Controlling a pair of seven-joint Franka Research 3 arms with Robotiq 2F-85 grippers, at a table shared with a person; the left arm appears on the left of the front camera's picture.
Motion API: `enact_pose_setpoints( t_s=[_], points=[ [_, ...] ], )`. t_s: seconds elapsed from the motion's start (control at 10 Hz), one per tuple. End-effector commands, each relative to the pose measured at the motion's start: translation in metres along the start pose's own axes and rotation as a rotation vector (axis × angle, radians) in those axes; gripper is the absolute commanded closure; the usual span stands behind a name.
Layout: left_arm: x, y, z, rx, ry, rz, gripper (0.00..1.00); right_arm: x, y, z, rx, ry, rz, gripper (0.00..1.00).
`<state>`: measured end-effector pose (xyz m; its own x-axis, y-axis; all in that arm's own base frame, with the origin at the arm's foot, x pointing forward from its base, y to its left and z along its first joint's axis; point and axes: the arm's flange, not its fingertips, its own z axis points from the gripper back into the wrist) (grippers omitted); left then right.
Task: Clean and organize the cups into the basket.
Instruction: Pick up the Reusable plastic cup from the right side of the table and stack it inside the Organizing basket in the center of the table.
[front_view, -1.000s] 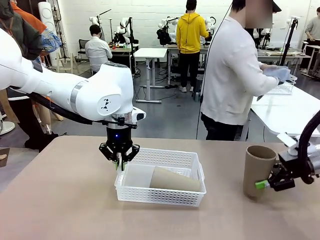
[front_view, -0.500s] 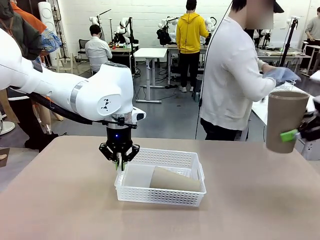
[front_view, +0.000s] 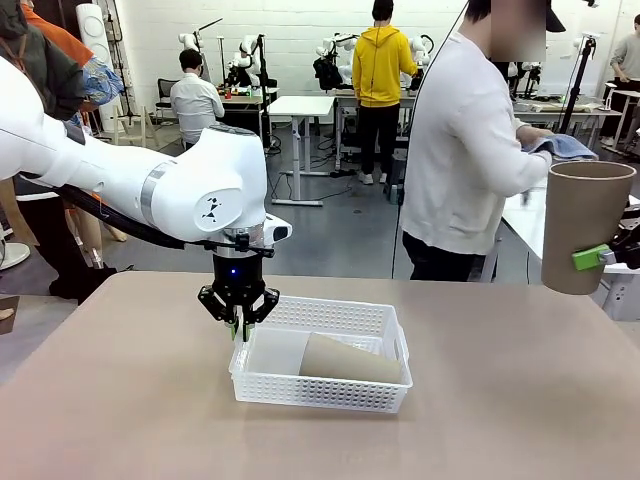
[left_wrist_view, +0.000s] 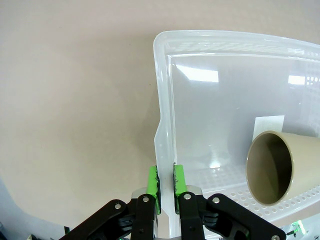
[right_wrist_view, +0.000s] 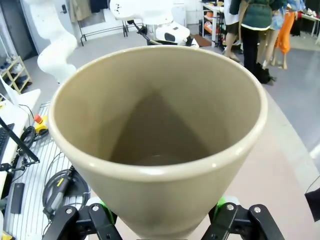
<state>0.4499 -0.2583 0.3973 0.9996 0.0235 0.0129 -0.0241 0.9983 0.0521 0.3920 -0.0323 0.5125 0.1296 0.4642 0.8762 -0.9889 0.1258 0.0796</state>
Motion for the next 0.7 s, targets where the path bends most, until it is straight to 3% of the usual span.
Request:
enact_pose_setpoints(
  t_s=[0.0, 0.1, 0.3, 0.4, 0.6],
  points=[
    [-0.001, -0.002, 0.000, 0.000, -0.005, 0.012, 1.00, -0.001, -0.002, -0.001, 0.000, -0.010, -0.008, 1.00],
    [-0.001, -0.002, 0.000, 0.000, -0.005, 0.012, 1.00, 0.000, 0.000, 0.000, 0.000, 0.000, 0.000, 0.19],
    [-0.001, -0.002, 0.000, 0.000, -0.005, 0.012, 1.00, 0.086, 0.010, -0.014, -0.062, 0.317, 0.078, 0.19],
    [-0.001, -0.002, 0.000, 0.000, -0.005, 0.012, 1.00, 0.138, 0.000, -0.038, -0.033, 0.459, 0.108, 0.19],
    [-0.001, -0.002, 0.000, 0.000, -0.005, 0.012, 1.00, 0.194, -0.023, -0.099, 0.062, 0.665, 0.122, 0.19]
  ],
)
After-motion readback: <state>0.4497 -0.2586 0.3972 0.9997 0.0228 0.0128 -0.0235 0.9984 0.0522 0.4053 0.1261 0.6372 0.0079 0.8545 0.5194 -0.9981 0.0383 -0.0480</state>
